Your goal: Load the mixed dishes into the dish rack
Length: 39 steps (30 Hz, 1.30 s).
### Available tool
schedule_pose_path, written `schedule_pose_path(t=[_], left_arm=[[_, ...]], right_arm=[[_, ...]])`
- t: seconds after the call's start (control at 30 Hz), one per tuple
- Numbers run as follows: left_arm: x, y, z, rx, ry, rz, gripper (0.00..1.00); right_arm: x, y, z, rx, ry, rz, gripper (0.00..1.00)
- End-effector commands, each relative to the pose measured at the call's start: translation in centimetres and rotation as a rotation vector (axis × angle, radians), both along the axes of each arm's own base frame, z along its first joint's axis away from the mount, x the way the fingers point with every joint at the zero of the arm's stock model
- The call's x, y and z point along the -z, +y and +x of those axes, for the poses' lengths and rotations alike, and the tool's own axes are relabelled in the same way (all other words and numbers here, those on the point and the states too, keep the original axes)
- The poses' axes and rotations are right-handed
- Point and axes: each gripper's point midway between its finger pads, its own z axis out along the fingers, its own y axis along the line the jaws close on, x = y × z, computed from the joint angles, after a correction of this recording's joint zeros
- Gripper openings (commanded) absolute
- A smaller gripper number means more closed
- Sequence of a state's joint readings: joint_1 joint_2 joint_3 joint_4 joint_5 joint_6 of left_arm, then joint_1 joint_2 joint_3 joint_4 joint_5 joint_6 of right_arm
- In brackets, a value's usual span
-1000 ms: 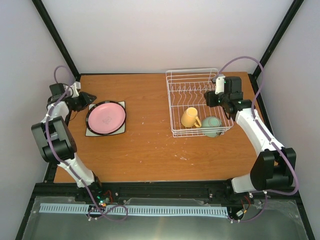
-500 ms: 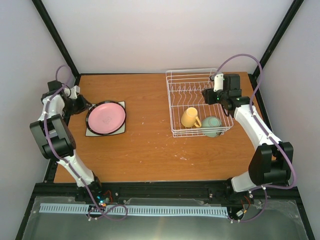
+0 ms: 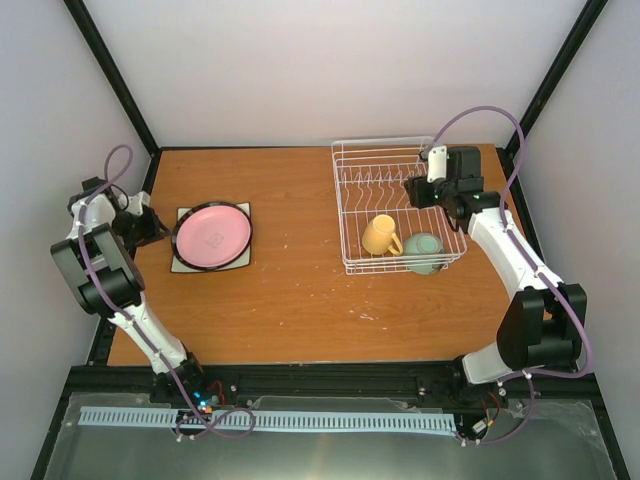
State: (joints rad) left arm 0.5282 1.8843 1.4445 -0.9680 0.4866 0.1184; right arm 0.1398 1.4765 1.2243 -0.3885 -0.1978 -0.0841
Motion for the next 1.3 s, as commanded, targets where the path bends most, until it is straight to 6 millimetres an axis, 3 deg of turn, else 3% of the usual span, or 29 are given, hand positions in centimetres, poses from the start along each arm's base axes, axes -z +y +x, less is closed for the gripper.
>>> schedule_pose_path(t=[0.0,0.5,0.93,1.03,1.13,1.27], left_arm=[[0.2,-0.3,0.0,0.034,-0.002,-0.022,0.21],[0.7,-2.7,-0.3,0.056,-0.030,-0.158,0.22],[3.3,-4.4,-0.6,0.097,0.053,-0.173,0.21],[4.0,-5.0,-0.5,0.112,0.071,-0.181,0.16],[4.3,-5.8,-0.3,0.126,0.074,-0.199,0.02],[3.6,-6.2,0.3,0.134,0.048,-0.214,0.01]], right_arm=[[-0.5,-0.2,0.7,0.002,-0.009,-0.009,0.59],[0.3,0.0,1.1,-0.003,0.013,0.000,0.59],[0.5,-0.2,1.1,0.000,0.018,-0.012,0.59],[0.5,-0.3,1.0,0.002,0.019,-0.017,0.59],[0.6,-0.3,1.0,0.004,0.021,-0.019,0.59],[0.6,-0.3,1.1,0.003,0.022,-0.020,0.59]])
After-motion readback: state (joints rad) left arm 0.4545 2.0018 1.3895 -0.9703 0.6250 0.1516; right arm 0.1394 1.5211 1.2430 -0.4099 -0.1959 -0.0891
